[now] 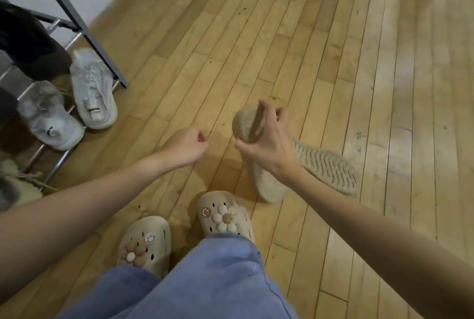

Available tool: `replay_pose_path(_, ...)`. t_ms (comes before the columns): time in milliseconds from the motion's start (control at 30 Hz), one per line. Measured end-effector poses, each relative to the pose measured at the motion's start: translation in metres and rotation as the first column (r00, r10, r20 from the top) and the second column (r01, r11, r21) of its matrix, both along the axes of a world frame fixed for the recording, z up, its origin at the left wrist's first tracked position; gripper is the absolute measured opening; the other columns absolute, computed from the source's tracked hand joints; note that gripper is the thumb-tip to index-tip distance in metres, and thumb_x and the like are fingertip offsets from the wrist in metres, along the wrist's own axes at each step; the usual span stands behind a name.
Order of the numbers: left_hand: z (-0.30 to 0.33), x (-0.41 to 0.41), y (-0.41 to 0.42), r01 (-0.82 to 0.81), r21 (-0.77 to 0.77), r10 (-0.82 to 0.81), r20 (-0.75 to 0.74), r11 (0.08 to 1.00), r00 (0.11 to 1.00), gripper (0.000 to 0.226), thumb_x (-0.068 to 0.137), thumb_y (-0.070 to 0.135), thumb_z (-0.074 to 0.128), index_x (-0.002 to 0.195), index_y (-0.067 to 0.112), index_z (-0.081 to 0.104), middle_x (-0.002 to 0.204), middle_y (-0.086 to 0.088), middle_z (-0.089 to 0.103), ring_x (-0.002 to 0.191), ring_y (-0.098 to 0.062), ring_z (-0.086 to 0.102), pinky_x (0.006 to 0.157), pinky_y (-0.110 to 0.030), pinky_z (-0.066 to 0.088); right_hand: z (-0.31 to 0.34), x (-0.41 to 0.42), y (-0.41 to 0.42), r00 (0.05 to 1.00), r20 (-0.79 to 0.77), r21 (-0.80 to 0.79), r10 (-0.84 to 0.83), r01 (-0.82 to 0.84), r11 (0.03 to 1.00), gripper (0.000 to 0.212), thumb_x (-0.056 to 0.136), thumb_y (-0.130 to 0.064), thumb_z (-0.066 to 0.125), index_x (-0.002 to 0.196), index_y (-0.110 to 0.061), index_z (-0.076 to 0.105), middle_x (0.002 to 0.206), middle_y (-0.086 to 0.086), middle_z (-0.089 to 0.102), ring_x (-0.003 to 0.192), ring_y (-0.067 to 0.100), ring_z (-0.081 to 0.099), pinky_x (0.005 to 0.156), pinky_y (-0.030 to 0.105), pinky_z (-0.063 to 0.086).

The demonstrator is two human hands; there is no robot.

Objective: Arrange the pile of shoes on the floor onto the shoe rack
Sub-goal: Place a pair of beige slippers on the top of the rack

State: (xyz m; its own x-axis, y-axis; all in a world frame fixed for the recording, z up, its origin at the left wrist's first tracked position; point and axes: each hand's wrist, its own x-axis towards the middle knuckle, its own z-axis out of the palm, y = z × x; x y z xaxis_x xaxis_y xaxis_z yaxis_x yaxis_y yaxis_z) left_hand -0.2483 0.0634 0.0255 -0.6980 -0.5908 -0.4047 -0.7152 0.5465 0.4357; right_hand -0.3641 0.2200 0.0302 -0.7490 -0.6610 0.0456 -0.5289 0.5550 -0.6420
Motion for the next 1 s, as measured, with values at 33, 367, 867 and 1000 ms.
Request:
replay_pose_path(33,0.002,0.002,-0.006,-0.093,-0.018,0.093,-0.004,0.996,0.996,0.024,0.089,0.023,0.049,0.097,0.009,0.067,0.095,-0.006,0.070,0.088,-0.025,0.065,0.080,-0.037,0.052,0.013,0.000,-0.012,1.000,-0.014,-0.099,-0.019,0.018,0.995,0.094,0.062,-0.052,0.074,0.139,-0.023,0.029,0.118,0.004,0.034,0.107,0.018,0.044,0.085,0.034,0.053)
replay_pose_path(367,0.050,0.007,-0.043,-0.394,0.911,0.717,0.195,0.119,0.669,0.058,0.096,0.051,0.037,0.119,0.001,0.053,0.105,-0.023,0.065,0.093,-0.032,0.065,0.070,-0.042,0.054,0.032,0.046,-0.061,0.972,0.166,-0.367,-0.165,0.216,0.905,0.092,0.057,-0.054,0.084,0.119,-0.011,0.032,0.106,-0.007,0.037,0.091,0.000,0.042,0.075,0.006,0.042)
replay_pose_path(867,0.034,0.039,-0.053,-0.520,0.819,0.842,0.090,0.241,0.531,0.005,0.091,0.019,0.055,0.089,0.015,0.056,0.087,-0.004,0.060,0.075,-0.019,0.057,0.057,-0.032,0.046,-0.075,-0.032,0.005,0.970,-0.052,0.795,0.239,-0.105,0.597,0.074,0.086,-0.027,0.062,0.148,-0.017,0.021,0.156,0.023,0.007,0.144,0.045,0.005,0.118,0.055,0.010)
replay_pose_path(1000,0.063,0.051,-0.056,-0.465,0.851,0.823,0.071,0.245,0.563,0.017,0.086,0.016,0.065,0.102,0.013,0.059,0.107,-0.007,0.061,0.089,-0.019,0.060,0.069,-0.031,0.052,-0.058,-0.028,-0.007,0.945,-0.146,0.778,0.293,-0.073,0.624,0.046,0.089,-0.012,0.055,0.134,-0.016,0.042,0.137,0.018,0.037,0.127,0.039,0.036,0.107,0.046,0.033)
